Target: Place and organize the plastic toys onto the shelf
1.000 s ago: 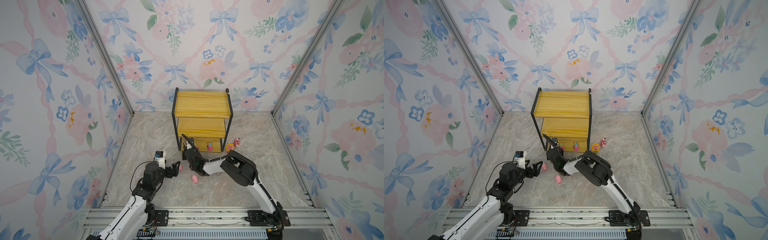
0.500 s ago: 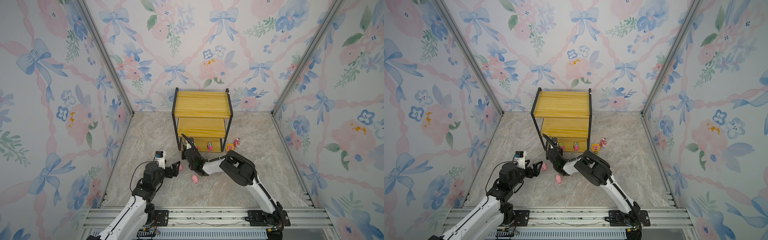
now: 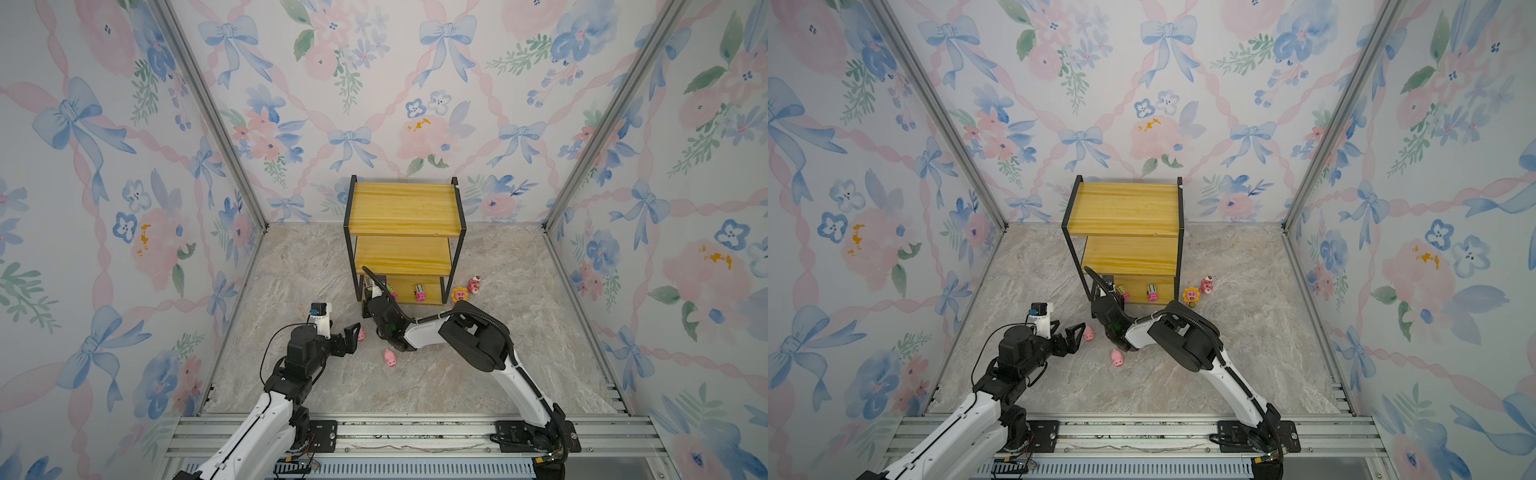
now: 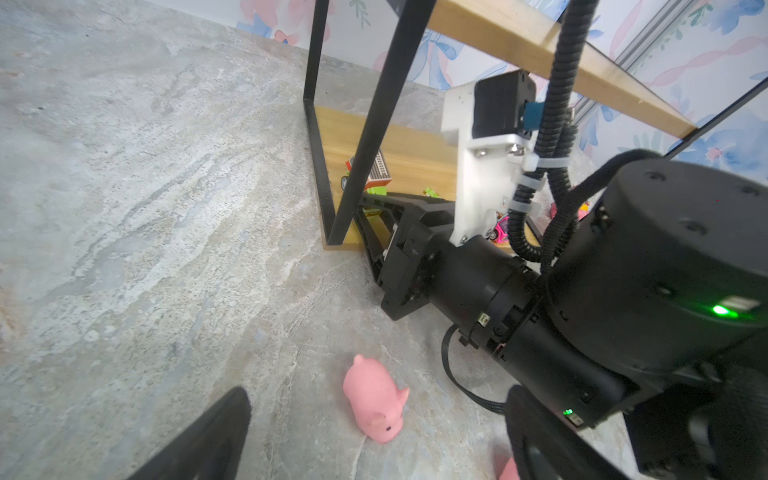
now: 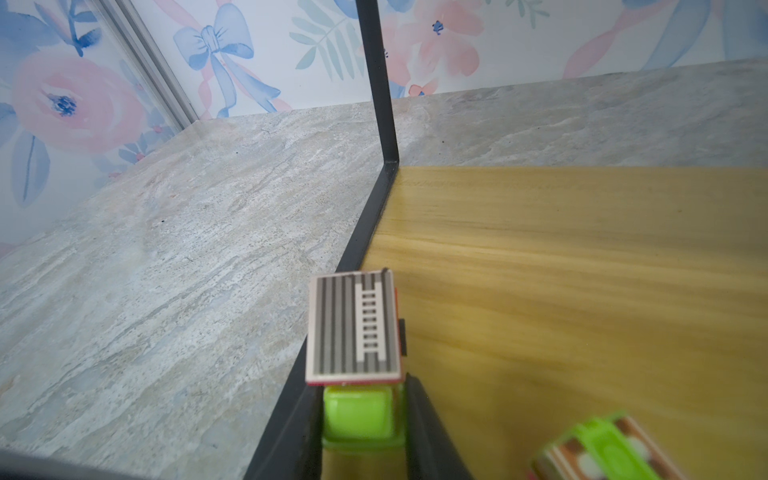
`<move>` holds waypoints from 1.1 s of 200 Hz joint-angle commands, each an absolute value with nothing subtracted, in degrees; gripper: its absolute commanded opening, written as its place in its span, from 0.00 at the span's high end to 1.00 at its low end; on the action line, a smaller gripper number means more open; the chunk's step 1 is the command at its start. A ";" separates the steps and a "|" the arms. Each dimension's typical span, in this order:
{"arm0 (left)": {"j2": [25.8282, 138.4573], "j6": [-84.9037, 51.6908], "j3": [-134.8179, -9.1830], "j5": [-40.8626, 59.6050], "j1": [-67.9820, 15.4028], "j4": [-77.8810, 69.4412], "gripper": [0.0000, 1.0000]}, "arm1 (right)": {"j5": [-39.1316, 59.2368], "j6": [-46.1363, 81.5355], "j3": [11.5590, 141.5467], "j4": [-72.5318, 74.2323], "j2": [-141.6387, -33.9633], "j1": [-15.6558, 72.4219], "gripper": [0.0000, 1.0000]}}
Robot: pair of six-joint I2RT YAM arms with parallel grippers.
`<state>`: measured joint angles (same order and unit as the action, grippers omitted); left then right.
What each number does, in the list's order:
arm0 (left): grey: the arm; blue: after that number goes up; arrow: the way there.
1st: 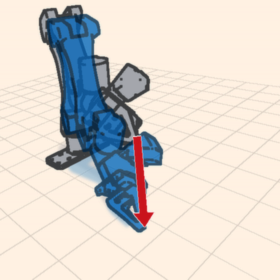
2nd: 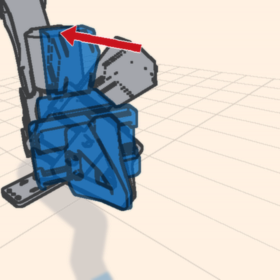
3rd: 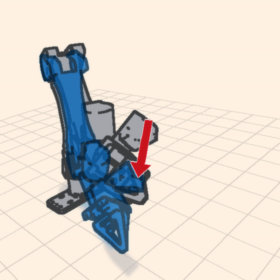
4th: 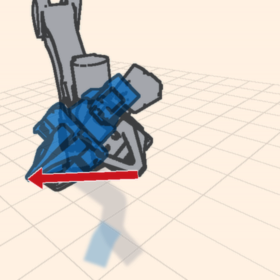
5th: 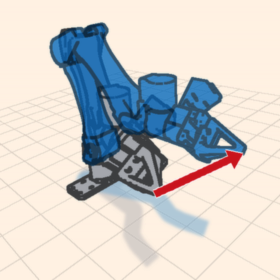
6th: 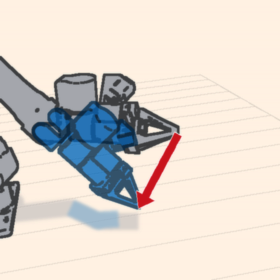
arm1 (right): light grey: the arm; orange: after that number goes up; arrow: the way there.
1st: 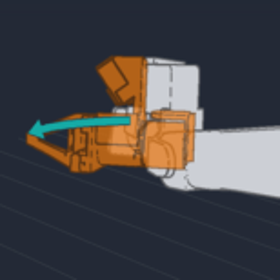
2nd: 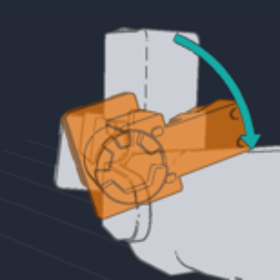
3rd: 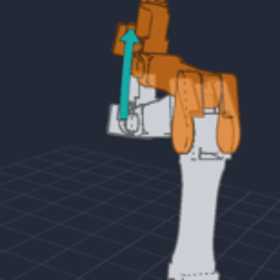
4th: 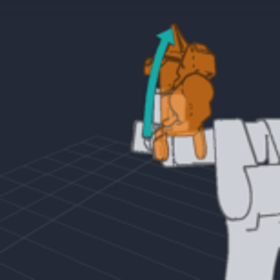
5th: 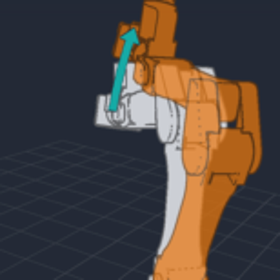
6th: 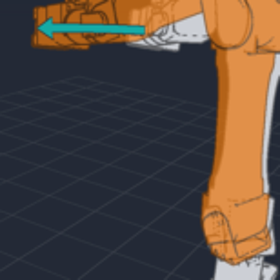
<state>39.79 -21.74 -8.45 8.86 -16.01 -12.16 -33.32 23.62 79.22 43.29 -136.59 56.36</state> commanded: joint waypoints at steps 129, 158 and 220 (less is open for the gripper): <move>39.07 -22.06 -7.54 9.77 -15.53 -12.99 0.03 | -35.73 26.15 81.57 39.94 -137.65 56.44 0.49; 38.99 -22.06 -7.48 9.77 -15.47 -12.98 0.03 | -35.61 25.85 80.41 41.45 -137.34 56.44 0.45; 39.06 -22.06 -7.47 9.72 -15.47 -13.01 0.03 | -34.39 23.14 73.88 49.16 -135.08 57.17 0.40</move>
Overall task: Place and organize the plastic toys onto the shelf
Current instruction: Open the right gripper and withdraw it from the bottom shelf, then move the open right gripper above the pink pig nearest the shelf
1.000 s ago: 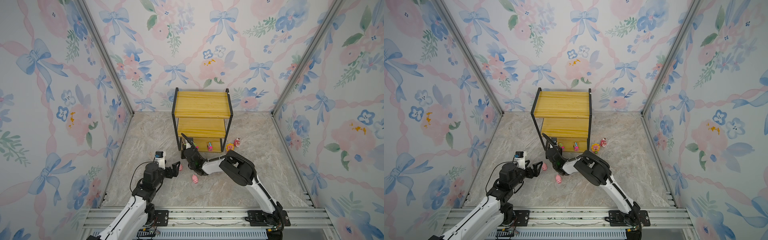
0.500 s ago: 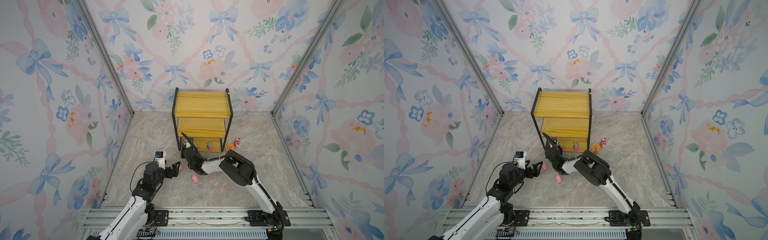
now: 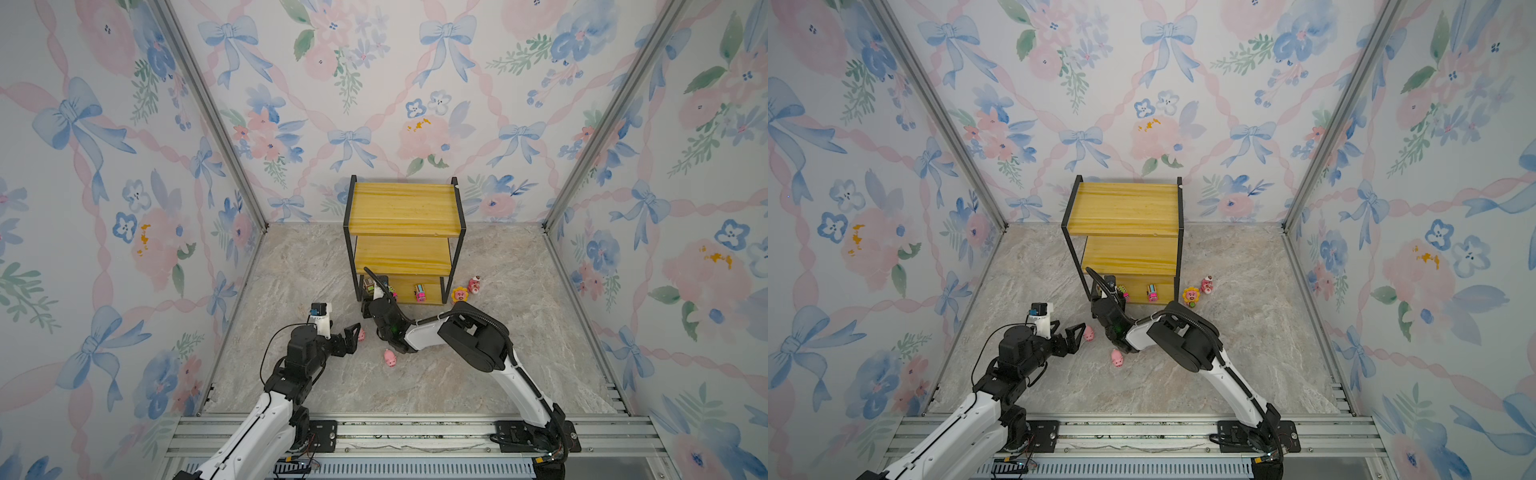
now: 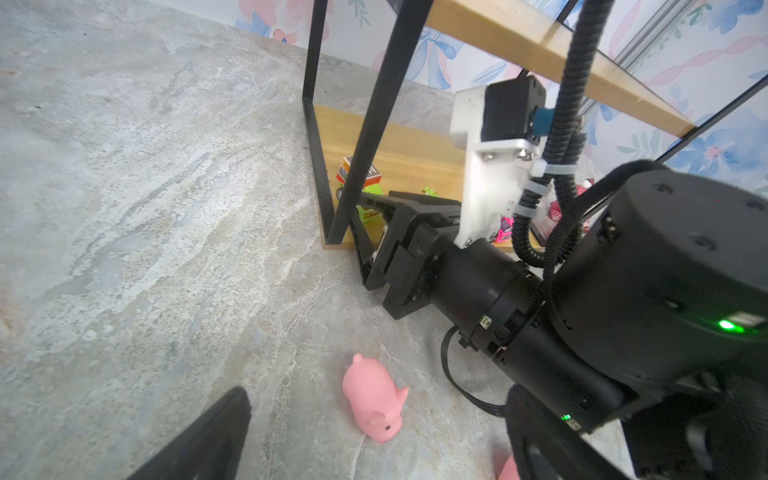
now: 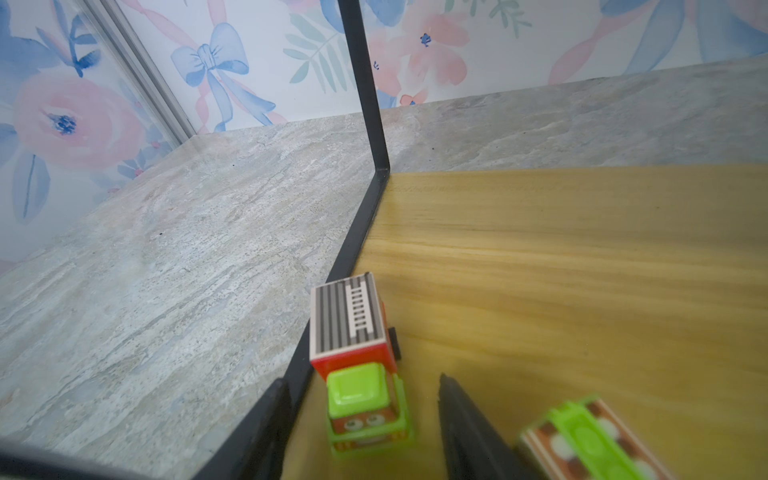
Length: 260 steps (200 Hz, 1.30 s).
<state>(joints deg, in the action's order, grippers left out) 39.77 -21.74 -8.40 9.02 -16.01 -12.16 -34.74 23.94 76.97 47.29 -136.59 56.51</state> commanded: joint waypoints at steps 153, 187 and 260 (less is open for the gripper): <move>38.30 -21.97 -7.29 9.82 -15.65 -12.93 0.03 | -38.48 15.94 48.58 29.27 -93.15 64.20 0.35; 38.40 -21.98 -7.29 9.80 -15.83 -12.92 0.03 | -32.33 18.78 53.16 1.32 -85.51 62.37 0.34; 43.25 -21.71 -8.76 10.48 -15.95 -13.36 0.03 | -22.49 21.05 41.62 -6.49 -73.64 58.68 0.41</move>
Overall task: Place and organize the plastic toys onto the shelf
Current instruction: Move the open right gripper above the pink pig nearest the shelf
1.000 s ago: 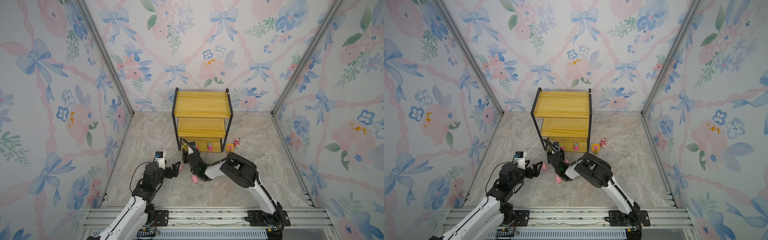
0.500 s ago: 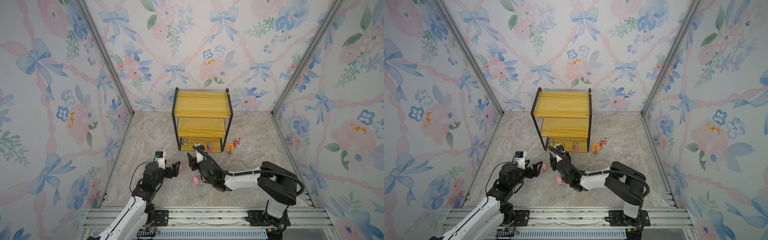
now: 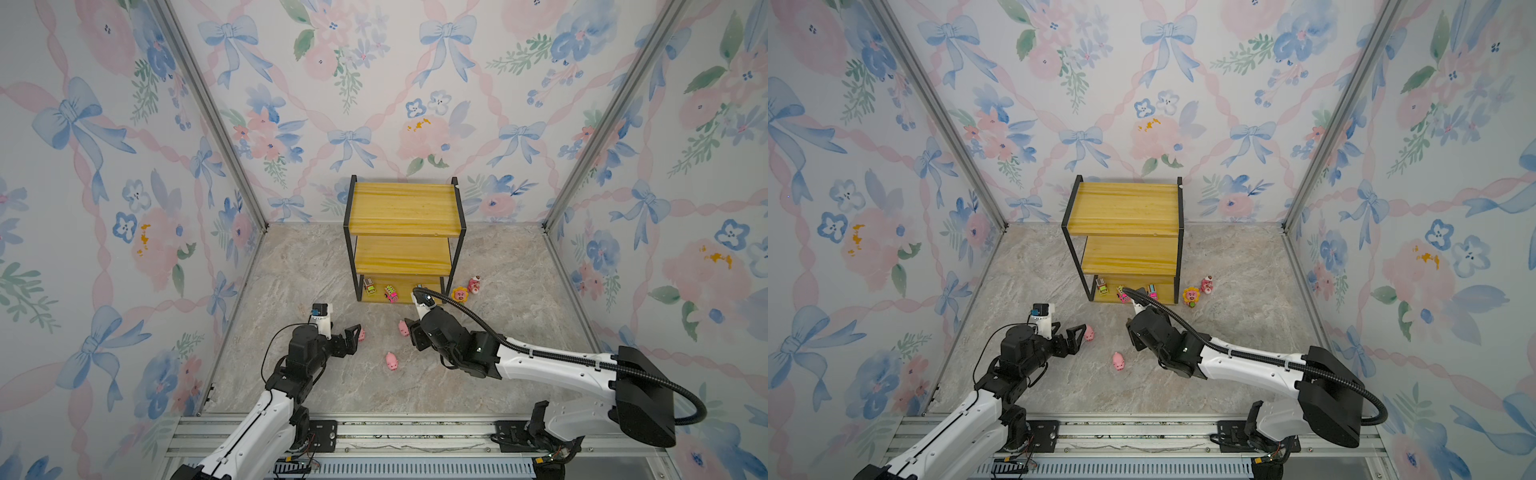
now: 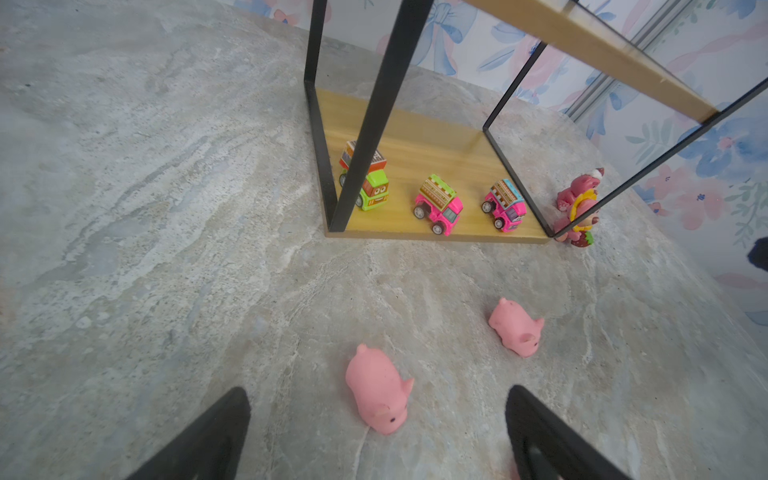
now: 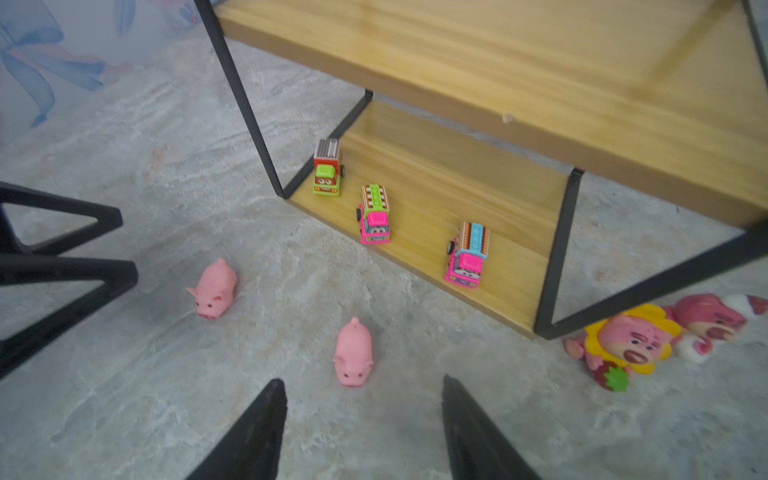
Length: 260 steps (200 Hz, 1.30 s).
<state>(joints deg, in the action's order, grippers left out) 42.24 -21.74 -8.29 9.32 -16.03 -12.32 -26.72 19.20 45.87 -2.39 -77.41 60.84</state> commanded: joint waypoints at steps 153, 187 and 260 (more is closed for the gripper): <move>46.49 -21.64 -9.83 9.61 -16.61 -13.29 0.03 | -5.50 19.42 36.38 4.99 -79.36 48.27 0.57; 46.10 -21.70 -9.65 9.43 -16.70 -13.27 0.03 | -5.89 18.34 38.12 7.94 -82.88 50.30 0.59; 46.12 -21.65 -9.67 9.67 -16.85 -13.28 0.03 | -3.61 17.73 40.59 13.99 -89.01 50.80 0.63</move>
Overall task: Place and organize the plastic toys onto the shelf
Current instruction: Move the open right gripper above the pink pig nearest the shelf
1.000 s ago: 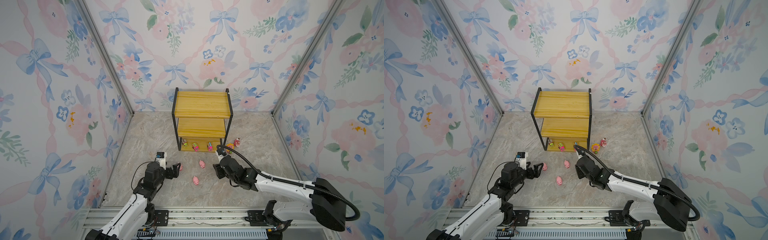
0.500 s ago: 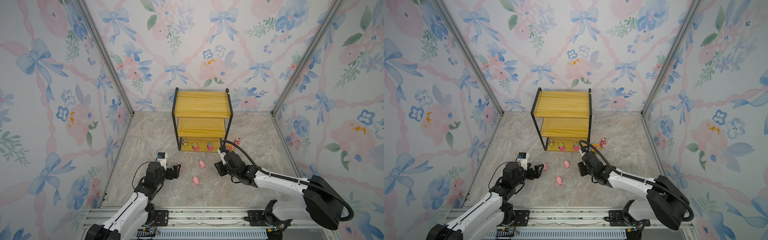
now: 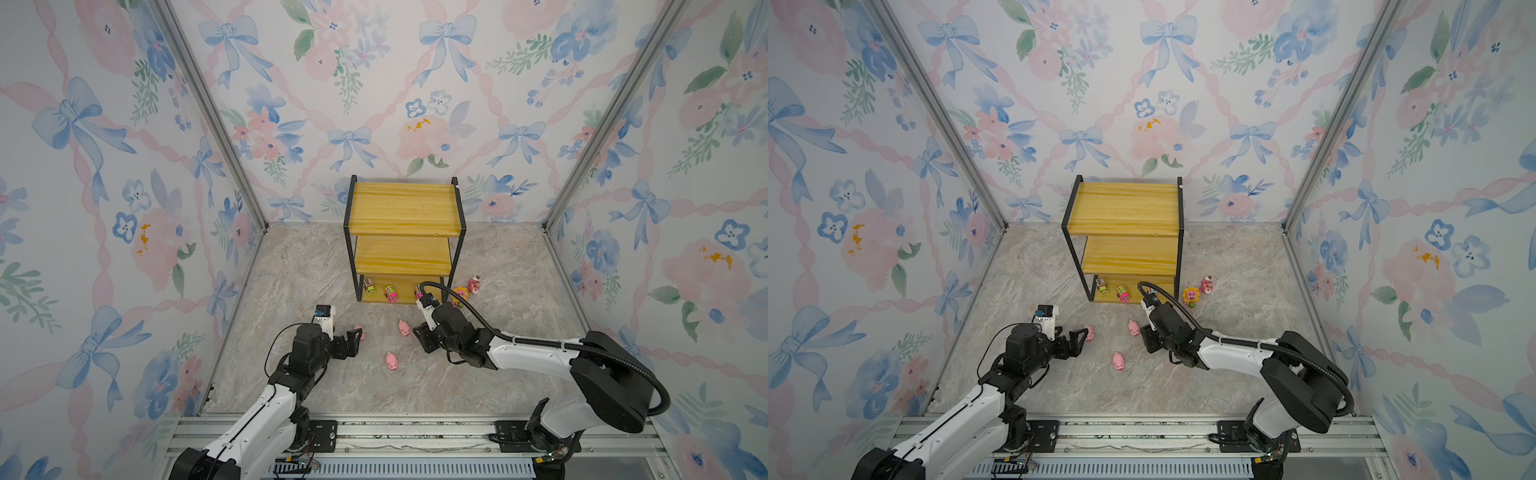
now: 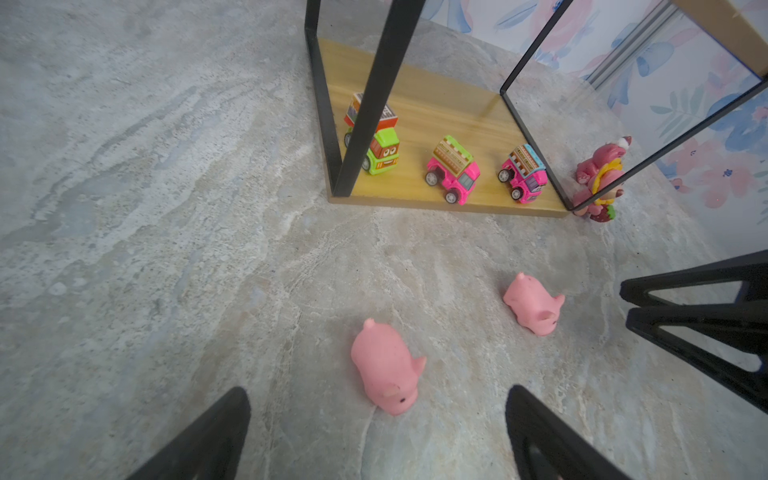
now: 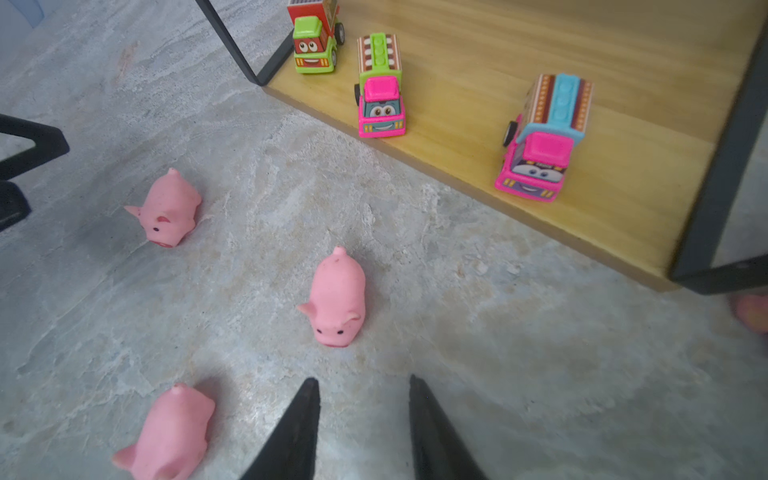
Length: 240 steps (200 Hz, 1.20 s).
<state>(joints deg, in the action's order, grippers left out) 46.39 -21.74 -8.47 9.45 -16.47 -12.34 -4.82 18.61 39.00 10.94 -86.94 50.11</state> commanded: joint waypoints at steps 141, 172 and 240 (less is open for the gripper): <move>45.94 -21.64 -9.66 9.58 -16.84 -13.27 0.03 | -1.41 17.84 43.13 18.52 -96.52 52.64 0.67; 45.90 -21.71 -9.66 9.67 -16.83 -13.32 0.03 | -1.77 17.71 43.37 18.70 -97.61 52.69 0.68; 45.86 -21.46 -9.66 10.48 -16.90 -13.36 0.03 | -2.37 17.84 43.08 19.04 -97.79 52.73 0.69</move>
